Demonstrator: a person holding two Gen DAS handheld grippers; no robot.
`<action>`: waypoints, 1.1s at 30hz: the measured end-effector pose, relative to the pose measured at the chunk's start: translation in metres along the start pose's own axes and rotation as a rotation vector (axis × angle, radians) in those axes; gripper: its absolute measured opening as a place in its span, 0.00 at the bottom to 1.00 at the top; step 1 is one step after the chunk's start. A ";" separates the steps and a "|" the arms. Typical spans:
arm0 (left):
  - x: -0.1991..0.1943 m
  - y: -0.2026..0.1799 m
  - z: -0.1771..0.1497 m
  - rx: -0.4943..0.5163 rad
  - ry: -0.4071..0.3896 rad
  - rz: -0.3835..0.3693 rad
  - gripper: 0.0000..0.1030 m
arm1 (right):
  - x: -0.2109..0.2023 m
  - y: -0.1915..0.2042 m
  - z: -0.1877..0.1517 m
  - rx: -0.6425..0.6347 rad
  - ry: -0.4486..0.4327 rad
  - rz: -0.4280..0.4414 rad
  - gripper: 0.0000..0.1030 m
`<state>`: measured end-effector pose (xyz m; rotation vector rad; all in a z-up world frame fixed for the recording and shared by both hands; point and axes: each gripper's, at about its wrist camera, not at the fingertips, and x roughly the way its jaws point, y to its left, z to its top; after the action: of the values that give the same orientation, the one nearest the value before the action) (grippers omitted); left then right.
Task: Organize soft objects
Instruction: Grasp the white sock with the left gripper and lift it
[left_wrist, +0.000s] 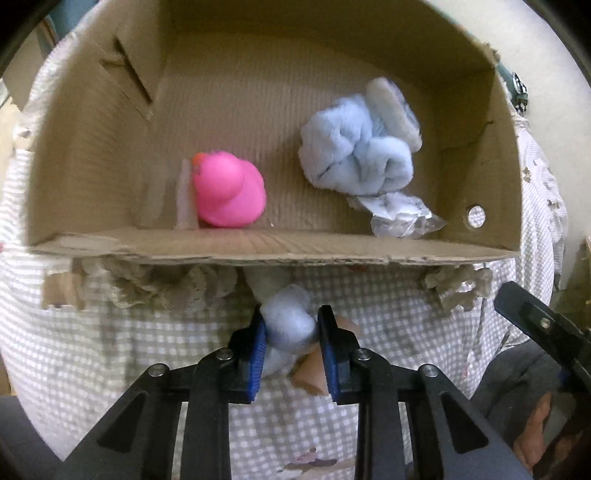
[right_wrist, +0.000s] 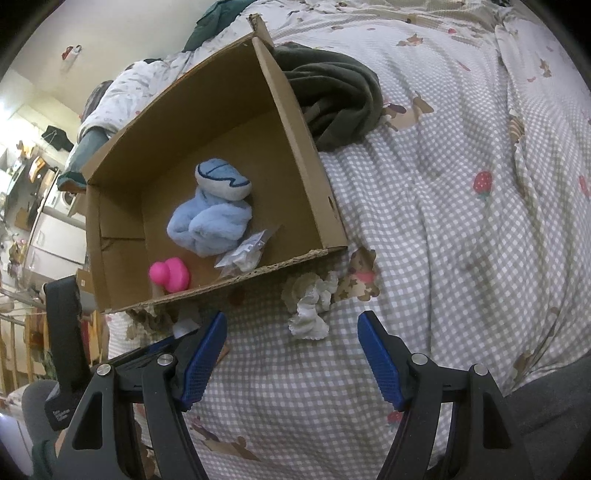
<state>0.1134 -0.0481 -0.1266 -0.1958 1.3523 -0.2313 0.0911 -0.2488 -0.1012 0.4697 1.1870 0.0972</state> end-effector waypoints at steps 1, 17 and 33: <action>-0.009 0.001 -0.002 -0.002 -0.020 0.008 0.24 | 0.000 0.000 0.000 0.001 0.000 0.002 0.75; -0.110 0.025 -0.035 0.068 -0.222 0.133 0.24 | 0.008 0.009 0.001 -0.024 0.029 -0.008 0.75; -0.092 0.034 -0.037 0.011 -0.209 0.143 0.24 | 0.051 0.034 -0.007 -0.082 0.105 -0.124 0.75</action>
<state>0.0604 0.0099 -0.0575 -0.1104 1.1515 -0.0952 0.1100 -0.2006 -0.1338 0.3212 1.3077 0.0641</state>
